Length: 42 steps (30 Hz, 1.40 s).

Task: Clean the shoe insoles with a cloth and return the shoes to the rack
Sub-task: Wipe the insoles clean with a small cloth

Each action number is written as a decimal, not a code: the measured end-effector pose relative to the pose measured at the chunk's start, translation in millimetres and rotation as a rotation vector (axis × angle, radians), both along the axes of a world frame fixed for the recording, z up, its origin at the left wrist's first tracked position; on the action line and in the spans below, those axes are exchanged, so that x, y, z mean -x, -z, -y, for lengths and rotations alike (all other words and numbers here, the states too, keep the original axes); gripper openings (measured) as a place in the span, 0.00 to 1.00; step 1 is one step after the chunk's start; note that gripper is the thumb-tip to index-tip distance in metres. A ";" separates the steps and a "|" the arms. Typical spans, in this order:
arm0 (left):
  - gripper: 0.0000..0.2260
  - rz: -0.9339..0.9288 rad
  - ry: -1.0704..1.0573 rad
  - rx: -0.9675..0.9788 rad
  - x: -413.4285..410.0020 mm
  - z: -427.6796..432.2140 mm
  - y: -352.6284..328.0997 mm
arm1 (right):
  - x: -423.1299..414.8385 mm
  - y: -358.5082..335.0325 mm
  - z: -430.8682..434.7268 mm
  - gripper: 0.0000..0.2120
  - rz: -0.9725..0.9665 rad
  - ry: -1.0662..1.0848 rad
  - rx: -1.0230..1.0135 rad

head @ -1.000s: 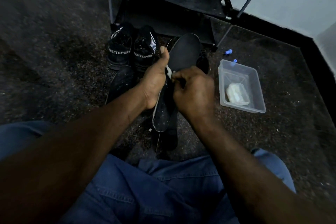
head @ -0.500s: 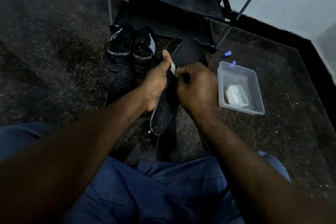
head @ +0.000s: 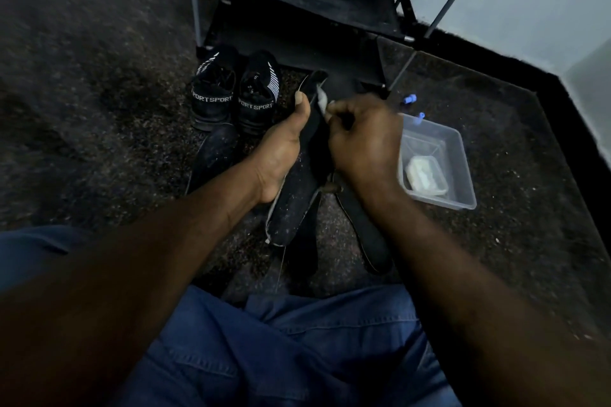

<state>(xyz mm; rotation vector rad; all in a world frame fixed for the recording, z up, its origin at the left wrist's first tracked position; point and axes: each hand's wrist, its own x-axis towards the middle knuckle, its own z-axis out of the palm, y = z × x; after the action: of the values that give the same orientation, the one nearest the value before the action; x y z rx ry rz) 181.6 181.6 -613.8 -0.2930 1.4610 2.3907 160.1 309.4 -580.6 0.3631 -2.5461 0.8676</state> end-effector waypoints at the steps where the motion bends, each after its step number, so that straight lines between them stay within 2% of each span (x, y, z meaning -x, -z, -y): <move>1: 0.29 -0.007 -0.038 0.048 -0.1 0.8 -0.8 | -10.0 5.4 4.6 0.07 -0.006 -0.043 -0.015; 5: 0.28 -0.024 -0.081 0.104 0.5 1.9 2.0 | -24.3 14.1 6.7 0.07 -0.050 -0.156 -0.077; 7: 0.28 -0.023 -0.065 0.060 0.4 2.7 1.0 | -12.4 10.8 -0.7 0.07 -0.035 -0.105 -0.082; 10: 0.33 0.023 0.093 -0.056 -2.7 0.8 -4.7 | 17.4 -3.7 -11.4 0.08 -0.005 0.033 -0.031; 13: 0.33 0.024 0.127 -0.070 -4.0 -2.8 -8.8 | 33.7 -19.1 -8.9 0.09 -0.025 0.087 0.023; 16: 0.30 0.000 0.041 -0.056 -4.5 -2.2 -5.3 | 19.1 -12.6 9.2 0.08 -0.064 -0.048 0.024; 19: 0.30 -0.018 -0.008 -0.008 -3.6 0.8 0.6 | 6.0 0.0 13.3 0.07 -0.113 -0.156 -0.070; 22: 0.32 0.009 0.101 -0.053 -5.0 1.9 -4.2 | 26.6 -7.1 -3.6 0.11 -0.144 -0.039 -0.139; 25: 0.33 0.014 0.141 -0.099 -4.6 -1.9 -9.7 | 35.9 -12.4 -23.6 0.12 -0.119 0.039 -0.109; 28: 0.32 0.013 0.120 -0.116 -1.9 -0.8 -10.5 | 16.5 -4.7 -27.0 0.10 -0.135 -0.069 -0.192; 32: 0.30 0.029 -0.032 -0.050 1.6 3.3 -2.0 | -21.9 15.6 -14.6 0.10 -0.123 -0.216 -0.226; 34: 0.32 0.012 -0.043 -0.071 1.7 4.1 -0.8 | -35.4 20.1 -16.1 0.09 -0.028 -0.228 -0.074; 38: 0.37 0.012 0.084 -0.199 2.9 9.5 -5.1 | -41.2 18.0 -26.2 0.09 0.302 0.076 0.478; 42: 0.38 0.026 0.089 -0.191 2.4 10.1 -4.3 | -44.5 10.4 -33.6 0.05 0.454 0.100 0.755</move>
<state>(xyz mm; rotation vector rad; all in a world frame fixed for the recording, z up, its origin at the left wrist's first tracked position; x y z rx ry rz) 179.1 171.5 -609.5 -0.2072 1.1974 2.4224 204.5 343.0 -591.0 -0.2200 -2.3319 1.9313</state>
